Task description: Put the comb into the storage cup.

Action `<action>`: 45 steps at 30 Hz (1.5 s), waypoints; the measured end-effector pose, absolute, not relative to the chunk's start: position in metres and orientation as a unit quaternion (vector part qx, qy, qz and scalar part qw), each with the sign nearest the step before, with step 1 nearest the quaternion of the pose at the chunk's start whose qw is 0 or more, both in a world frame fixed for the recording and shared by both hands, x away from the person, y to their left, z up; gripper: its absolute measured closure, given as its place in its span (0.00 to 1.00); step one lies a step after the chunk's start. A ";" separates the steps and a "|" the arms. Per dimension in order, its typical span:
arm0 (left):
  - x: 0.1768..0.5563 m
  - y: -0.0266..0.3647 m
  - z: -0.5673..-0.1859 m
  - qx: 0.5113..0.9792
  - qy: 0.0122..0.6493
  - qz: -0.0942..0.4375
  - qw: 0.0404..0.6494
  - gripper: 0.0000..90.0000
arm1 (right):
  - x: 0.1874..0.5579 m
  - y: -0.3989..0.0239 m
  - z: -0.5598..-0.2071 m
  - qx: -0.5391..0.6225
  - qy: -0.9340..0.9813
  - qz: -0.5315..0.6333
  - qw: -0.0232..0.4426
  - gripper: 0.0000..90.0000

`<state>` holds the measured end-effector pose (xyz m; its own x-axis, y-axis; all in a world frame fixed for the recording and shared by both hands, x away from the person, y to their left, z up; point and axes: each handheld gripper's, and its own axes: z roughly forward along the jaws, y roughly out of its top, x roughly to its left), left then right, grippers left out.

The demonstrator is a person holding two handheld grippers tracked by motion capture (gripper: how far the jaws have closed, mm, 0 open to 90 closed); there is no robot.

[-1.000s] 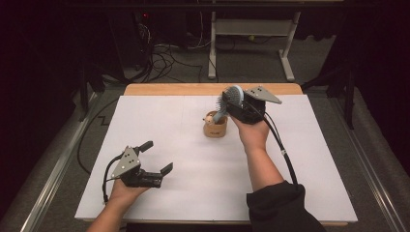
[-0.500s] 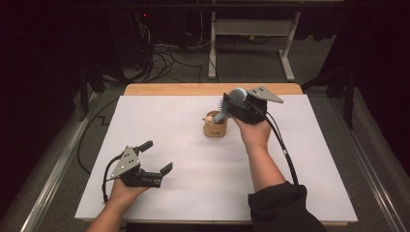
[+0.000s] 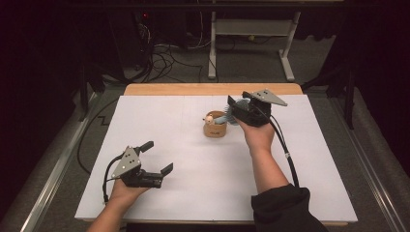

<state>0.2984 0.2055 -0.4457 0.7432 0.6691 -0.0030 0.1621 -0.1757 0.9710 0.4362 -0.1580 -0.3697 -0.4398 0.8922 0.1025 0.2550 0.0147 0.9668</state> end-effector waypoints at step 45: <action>0.299 0.207 -0.446 0.734 0.286 0.218 0.577 0.00 | 0.429 -0.172 -0.373 0.443 0.662 0.535 0.282 0.24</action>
